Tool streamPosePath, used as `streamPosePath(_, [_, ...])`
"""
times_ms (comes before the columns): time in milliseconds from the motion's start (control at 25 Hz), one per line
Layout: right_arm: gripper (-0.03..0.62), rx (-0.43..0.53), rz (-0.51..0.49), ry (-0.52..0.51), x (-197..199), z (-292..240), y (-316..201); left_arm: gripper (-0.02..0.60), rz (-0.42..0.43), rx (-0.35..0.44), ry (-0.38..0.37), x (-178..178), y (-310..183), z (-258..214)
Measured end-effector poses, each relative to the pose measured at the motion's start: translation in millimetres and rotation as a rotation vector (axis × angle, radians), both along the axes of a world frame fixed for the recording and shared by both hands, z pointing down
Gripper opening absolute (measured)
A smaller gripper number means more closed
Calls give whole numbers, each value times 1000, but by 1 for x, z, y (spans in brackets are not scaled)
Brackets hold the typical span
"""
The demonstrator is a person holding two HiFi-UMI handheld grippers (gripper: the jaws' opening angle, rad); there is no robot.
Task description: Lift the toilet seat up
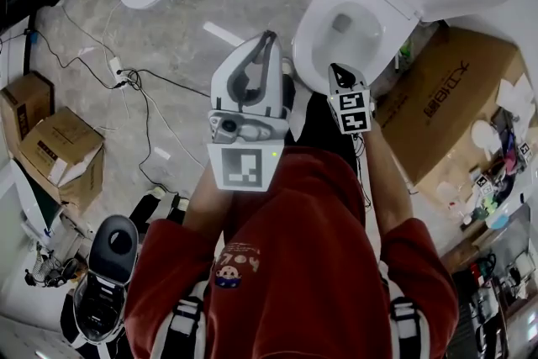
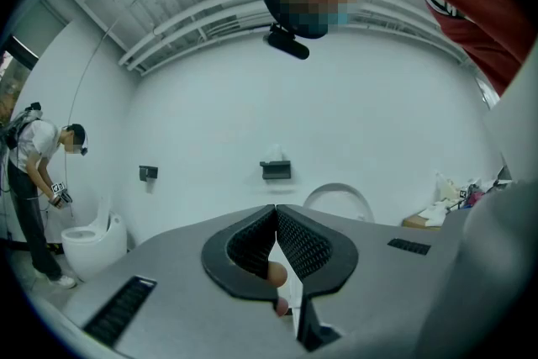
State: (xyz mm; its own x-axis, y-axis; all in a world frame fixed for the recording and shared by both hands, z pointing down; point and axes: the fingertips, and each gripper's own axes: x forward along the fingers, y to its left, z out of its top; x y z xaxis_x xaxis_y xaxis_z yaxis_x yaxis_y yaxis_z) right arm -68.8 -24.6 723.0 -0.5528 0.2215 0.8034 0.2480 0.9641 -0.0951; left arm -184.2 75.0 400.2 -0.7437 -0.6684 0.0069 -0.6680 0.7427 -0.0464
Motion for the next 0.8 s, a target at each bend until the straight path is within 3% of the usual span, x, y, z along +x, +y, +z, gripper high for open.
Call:
streamPosePath(280, [14,36,-80,99,19,39,9,18,0,-21,-3,4,-3,10])
streamPosePath(560, [17,7,-149,210,39,69,22,18,3,-32,10,10,-2,20])
streamPosePath(800, [117,-1,-241,271,44,92,33,18,-19,-43,15,8,3,30])
